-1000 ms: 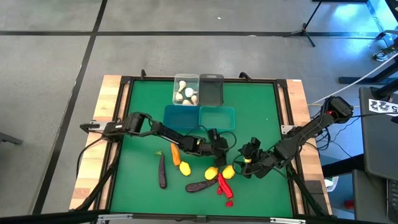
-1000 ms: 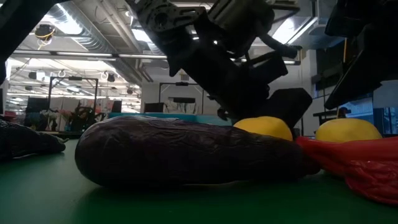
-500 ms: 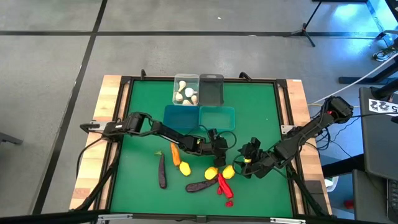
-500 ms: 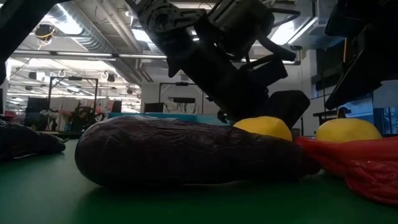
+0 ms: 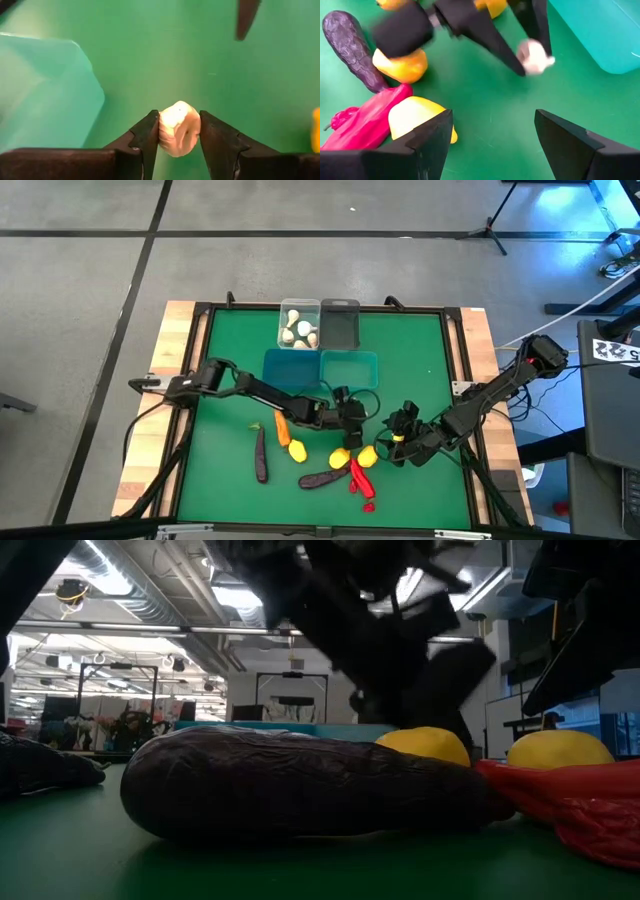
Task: Sort produce into baskets
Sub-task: Put the white garlic into the transparent bin
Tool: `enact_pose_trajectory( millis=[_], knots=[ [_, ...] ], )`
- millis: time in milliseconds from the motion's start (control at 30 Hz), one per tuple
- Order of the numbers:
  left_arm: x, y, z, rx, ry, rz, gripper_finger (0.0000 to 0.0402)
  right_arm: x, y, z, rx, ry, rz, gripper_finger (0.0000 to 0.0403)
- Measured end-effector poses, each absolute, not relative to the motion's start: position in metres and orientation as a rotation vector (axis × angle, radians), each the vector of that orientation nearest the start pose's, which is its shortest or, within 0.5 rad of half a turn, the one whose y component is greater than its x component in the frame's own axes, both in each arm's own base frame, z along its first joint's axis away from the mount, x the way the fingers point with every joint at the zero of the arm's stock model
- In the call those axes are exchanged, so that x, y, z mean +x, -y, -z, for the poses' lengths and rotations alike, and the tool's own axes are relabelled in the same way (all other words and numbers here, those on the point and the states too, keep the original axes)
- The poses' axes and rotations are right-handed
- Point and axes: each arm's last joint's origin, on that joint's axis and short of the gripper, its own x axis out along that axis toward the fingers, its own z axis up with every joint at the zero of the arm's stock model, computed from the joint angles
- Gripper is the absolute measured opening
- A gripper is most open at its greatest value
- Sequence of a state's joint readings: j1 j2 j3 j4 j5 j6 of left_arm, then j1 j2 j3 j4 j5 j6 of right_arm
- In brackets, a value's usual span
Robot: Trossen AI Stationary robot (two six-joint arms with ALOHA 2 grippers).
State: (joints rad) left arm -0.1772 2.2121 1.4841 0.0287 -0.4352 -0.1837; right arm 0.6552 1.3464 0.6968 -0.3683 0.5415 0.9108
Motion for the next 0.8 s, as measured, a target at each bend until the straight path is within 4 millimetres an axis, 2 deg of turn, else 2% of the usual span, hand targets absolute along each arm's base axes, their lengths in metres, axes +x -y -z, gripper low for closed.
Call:
enact_pose_trajectory(
  millis=[100,200,300,367,567,733,800],
  knots=[
    [0.461,0.070,-0.158,0.037,-0.646,-0.309,0.0128,0.200,-0.135,-0.182,0.283,-0.792,0.274,0.0280],
    [0.452,0.067,-0.188,0.039,-0.633,-0.307,0.0128,0.200,-0.135,-0.182,0.281,-0.791,0.276,0.0280],
    [0.439,0.059,-0.225,0.072,-0.615,-0.306,0.0128,0.200,-0.135,-0.182,0.281,-0.788,0.278,0.0280],
    [0.428,0.046,-0.250,0.092,-0.609,-0.322,0.0128,0.200,-0.135,-0.182,0.281,-0.789,0.278,0.0280],
    [0.382,-0.022,-0.317,0.108,-0.609,-0.472,0.0128,0.201,-0.135,-0.182,0.281,-0.788,0.279,0.0280],
    [0.342,-0.095,-0.340,0.047,-0.642,-0.675,0.0128,0.201,-0.135,-0.182,0.281,-0.789,0.279,0.0280],
    [0.328,-0.119,-0.339,0.020,-0.663,-0.738,0.0128,0.201,-0.135,-0.182,0.282,-0.788,0.279,0.0280]
  ],
)
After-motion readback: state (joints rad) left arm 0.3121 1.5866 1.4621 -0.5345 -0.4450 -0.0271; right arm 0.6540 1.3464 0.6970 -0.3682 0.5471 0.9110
